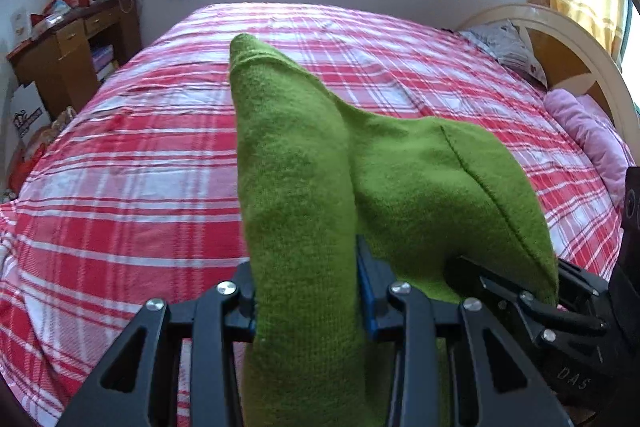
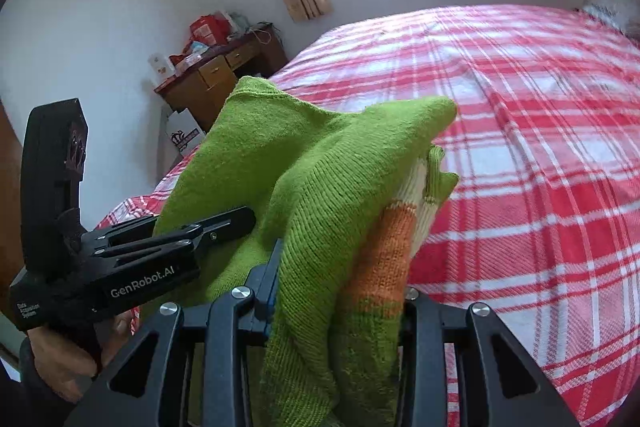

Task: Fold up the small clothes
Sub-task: 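Lift the folded sweater with both tools and carry it toward the bed corner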

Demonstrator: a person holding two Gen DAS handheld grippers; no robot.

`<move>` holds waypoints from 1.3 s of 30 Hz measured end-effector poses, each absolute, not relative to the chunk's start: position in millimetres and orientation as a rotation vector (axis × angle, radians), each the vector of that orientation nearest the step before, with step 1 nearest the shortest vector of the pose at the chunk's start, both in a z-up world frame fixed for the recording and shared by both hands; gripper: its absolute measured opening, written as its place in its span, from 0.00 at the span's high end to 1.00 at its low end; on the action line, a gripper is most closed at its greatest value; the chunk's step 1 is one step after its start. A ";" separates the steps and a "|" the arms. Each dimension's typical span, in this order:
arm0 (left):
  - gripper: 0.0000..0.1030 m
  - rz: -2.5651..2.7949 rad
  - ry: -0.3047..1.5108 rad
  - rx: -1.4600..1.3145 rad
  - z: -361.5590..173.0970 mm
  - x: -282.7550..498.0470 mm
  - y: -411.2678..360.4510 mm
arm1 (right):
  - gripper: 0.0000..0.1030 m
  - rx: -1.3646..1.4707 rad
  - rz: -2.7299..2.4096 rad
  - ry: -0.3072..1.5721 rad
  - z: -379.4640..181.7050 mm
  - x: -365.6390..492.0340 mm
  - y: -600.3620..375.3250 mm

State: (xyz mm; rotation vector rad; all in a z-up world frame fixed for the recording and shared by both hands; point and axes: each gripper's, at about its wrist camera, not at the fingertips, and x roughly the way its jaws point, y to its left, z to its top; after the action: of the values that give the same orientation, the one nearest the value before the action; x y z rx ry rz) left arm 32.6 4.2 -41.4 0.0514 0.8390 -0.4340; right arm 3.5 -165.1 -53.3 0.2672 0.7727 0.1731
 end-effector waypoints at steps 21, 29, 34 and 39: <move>0.64 -0.303 0.856 -0.070 -48.3 24.4 86.2 | 0.66 0.185 0.301 0.803 -50.0 17.8 -88.4; 0.63 -0.193 0.820 -0.115 -37.8 31.2 136.4 | 0.66 0.145 0.404 0.791 -42.8 43.5 -40.0; 0.64 -0.125 0.810 -0.122 -37.6 36.3 160.8 | 0.66 0.105 0.472 0.788 -41.3 64.6 -4.0; 0.63 -0.067 0.800 -0.140 -39.4 45.9 182.8 | 0.66 0.072 0.528 0.778 -43.4 82.7 27.3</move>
State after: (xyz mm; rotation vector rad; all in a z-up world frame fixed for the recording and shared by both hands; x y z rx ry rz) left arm 45.9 182.8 -39.4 -0.1399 0.8001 -0.0672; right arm 82.7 27.3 -43.4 0.0723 0.7784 0.5279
